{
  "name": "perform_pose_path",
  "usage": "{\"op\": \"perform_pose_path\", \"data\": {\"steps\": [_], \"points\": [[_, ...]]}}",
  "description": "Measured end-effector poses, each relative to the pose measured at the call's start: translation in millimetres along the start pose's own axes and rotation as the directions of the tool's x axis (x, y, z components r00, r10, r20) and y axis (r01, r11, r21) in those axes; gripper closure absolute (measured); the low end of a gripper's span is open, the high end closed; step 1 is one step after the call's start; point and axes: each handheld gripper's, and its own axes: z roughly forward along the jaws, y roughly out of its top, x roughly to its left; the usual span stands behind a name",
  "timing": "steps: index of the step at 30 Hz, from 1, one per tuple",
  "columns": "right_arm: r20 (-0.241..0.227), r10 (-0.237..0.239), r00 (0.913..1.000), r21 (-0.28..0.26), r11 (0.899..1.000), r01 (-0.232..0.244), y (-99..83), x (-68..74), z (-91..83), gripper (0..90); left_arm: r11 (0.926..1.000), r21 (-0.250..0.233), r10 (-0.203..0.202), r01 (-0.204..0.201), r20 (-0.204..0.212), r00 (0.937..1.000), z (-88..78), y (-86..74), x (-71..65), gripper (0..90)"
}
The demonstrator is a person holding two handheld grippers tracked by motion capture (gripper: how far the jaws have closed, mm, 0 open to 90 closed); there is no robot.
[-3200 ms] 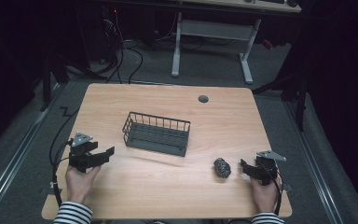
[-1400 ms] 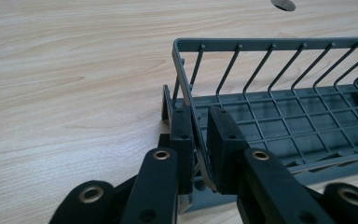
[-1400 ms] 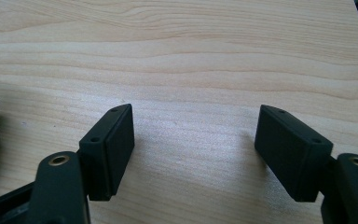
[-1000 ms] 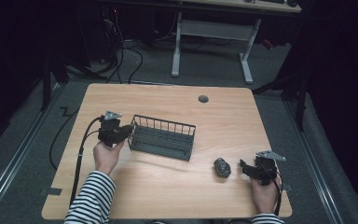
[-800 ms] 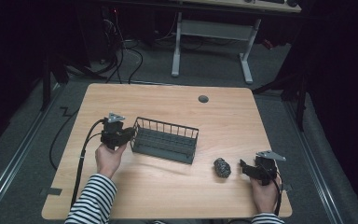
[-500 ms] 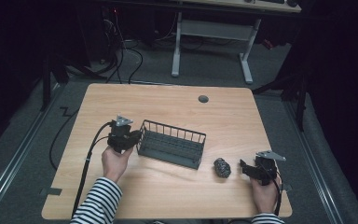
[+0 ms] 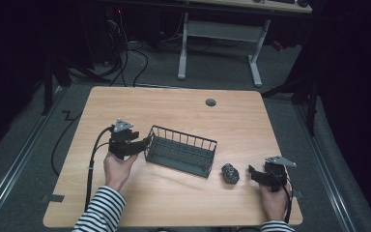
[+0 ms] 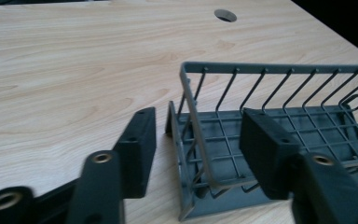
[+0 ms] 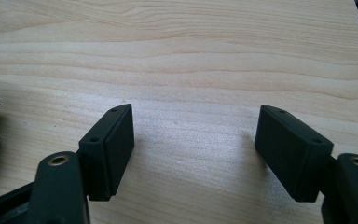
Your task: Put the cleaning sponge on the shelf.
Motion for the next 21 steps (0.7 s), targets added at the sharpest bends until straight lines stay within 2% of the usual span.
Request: {"op": "perform_pose_path", "data": {"steps": [5, 7, 11, 13, 17, 21], "points": [[0.0, 0.0, 1.0, 0.0, 1.0, 0.0, 0.0, -0.1, 0.1, 28.5, 0.9993, -0.037, -0.012, 0.012, -0.006, 0.9999, -22.6, -2.2, 13.5, 32.9], [0.001, 0.002, 1.0, 0.0, 1.0, -0.002, 0.0, 0.1, 0.0, 28.6, 0.9986, -0.053, -0.006, 0.005, -0.013, 0.9999, -32.9, -5.2, 17.6, 31.6], [0.001, 0.006, 1.0, 0.0, 1.0, -0.006, 0.2, -0.3, 0.1, 29.7, 0.9983, -0.058, -0.002, -0.001, -0.05, 0.9988, -49.8, -12.4, 28.4, 28.5], [0.002, 0.006, 1.0, 0.0, 1.0, -0.006, 0.1, -0.2, 0.0, 29.8, 0.9969, -0.078, -0.011, 0.006, -0.062, 0.998, -58.3, -20.0, 34.2, 28.2], [0.002, 0.003, 1.0, -0.001, 1.0, -0.003, 0.2, -0.6, 0.2, 29.9, 0.9961, -0.083, -0.038, 0.032, -0.079, 0.9962, -66.5, -34.7, 43.6, 27.4], [0.002, 0.003, 1.0, -0.002, 1.0, -0.003, 0.2, -0.6, 0.2, 29.9, 0.9972, -0.07, -0.036, 0.029, -0.104, 0.9939, -70.1, -48.9, 48.8, 26.4]]}}
